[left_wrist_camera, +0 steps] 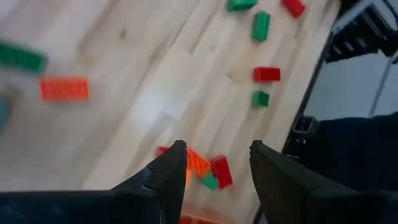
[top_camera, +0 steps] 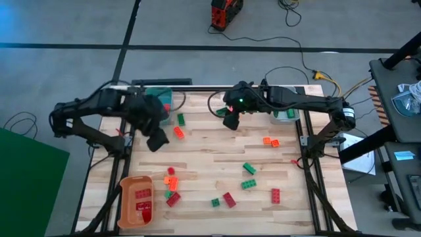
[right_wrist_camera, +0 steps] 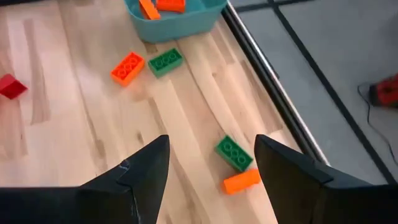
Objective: Sort blocks
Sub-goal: Put the red game piece into the orange bin
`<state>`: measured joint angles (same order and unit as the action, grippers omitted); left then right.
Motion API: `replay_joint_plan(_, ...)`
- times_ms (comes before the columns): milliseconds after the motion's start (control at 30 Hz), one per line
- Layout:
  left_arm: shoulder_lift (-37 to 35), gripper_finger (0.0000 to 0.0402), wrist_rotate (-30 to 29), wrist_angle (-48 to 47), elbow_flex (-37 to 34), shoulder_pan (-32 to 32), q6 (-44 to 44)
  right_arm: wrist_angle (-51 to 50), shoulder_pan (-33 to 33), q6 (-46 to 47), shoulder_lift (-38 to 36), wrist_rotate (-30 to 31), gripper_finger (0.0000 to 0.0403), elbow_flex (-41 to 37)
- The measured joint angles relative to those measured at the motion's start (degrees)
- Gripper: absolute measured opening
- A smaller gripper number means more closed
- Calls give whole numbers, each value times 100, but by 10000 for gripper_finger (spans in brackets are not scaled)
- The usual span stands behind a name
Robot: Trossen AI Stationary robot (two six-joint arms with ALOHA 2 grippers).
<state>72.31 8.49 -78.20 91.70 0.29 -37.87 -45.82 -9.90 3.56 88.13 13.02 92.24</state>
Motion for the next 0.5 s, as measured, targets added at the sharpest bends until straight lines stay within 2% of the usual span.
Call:
replay_joint_plan(167, 17, 155, -754, -32, -217, -824, -1510, -33, -15, 194, 0, -1, 231, -53)
replay_joint_plan(233, 95, 158, -970, -104, -420, -1042, -2535, -47, -15, 200, 2, -1, 234, -55)
replay_joint_plan(400, 384, 177, -1106, -241, -1092, -1301, -5611, -64, -15, 203, 3, -2, 242, -63)
replay_joint_plan(500, 655, 189, -1034, -94, -1486, -1434, -6294, -63, -15, 179, -27, 0, 244, -65)
